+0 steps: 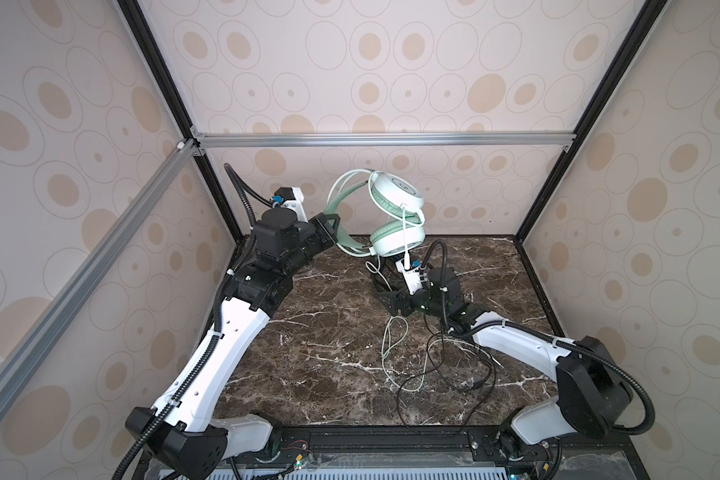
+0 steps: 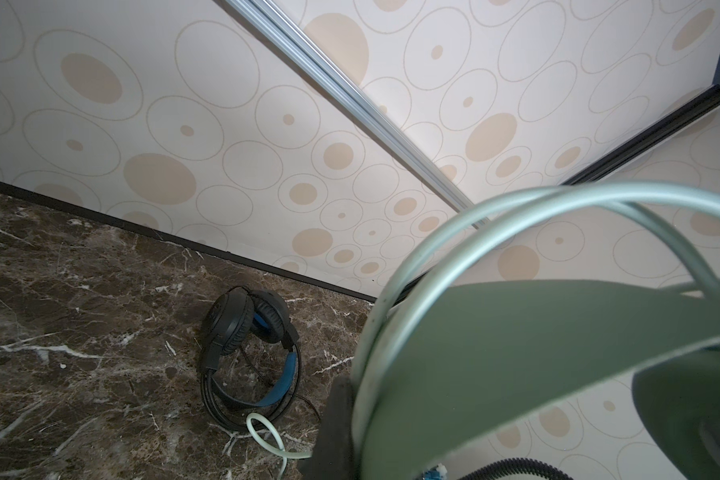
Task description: Wrap the headphones
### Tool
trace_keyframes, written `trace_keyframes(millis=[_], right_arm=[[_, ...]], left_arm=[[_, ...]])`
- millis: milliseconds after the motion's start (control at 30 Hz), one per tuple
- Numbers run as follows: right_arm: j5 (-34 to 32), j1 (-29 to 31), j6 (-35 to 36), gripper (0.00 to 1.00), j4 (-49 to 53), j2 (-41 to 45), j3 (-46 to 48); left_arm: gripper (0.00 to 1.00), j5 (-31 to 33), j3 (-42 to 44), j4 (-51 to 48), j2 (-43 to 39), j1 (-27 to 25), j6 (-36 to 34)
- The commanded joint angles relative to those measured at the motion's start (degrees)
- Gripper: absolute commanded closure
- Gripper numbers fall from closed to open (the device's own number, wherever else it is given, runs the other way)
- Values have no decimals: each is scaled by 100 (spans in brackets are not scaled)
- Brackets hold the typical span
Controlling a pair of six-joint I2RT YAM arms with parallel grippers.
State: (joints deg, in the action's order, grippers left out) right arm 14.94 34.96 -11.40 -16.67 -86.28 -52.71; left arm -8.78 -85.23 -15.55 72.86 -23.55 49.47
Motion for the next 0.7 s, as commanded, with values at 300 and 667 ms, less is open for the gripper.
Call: trace_keyframes(millis=[300,667], right_arm=[[-202,-55,-160,15,-479,-576,-519],[-183,-64,-335,20,-757,-1209,-810]], left_arm=[[100,-175,-389,210,-150,-26,49],[100,-243,-349,299,-88,-27,119]])
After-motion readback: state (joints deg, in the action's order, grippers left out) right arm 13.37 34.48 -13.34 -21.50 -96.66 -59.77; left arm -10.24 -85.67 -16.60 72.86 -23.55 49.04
